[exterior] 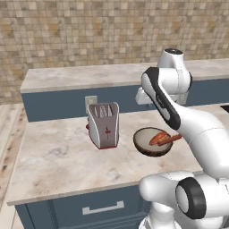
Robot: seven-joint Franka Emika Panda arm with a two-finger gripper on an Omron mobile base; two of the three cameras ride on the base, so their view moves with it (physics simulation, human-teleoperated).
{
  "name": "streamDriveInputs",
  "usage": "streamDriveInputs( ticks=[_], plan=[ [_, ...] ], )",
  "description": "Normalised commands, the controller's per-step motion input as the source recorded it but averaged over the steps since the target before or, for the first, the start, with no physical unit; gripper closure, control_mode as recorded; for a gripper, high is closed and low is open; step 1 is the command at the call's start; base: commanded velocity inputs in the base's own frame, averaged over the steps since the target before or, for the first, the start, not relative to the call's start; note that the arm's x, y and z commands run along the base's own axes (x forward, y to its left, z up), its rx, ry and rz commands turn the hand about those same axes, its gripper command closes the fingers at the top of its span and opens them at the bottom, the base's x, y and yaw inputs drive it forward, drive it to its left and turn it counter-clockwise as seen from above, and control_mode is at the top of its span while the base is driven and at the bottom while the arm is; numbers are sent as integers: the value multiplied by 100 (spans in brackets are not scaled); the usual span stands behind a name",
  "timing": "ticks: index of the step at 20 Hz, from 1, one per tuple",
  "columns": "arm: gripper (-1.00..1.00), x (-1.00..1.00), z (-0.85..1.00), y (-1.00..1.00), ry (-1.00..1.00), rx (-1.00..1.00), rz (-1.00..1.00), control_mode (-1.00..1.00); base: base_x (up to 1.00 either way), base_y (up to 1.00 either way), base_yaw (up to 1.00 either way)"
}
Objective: Place the bowl containing the bell pepper and potato in the microwave. Close the microwave door and press the start button to microwave the meal.
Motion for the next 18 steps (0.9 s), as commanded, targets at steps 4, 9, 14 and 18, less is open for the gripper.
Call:
streamDriveInputs(
  ticks=[4,9,14,18],
  plan=[
    [-100,-19,0,-5,0,0,-1,-100,0,0,0],
    [-100,-43,-14,-32,-9,3,-5,-100,0,0,0],
    [-100,-45,-29,-38,-13,2,-15,-100,0,0,0],
    [-100,-42,-41,-73,-14,10,-18,-100,0,0,0]
  ],
)
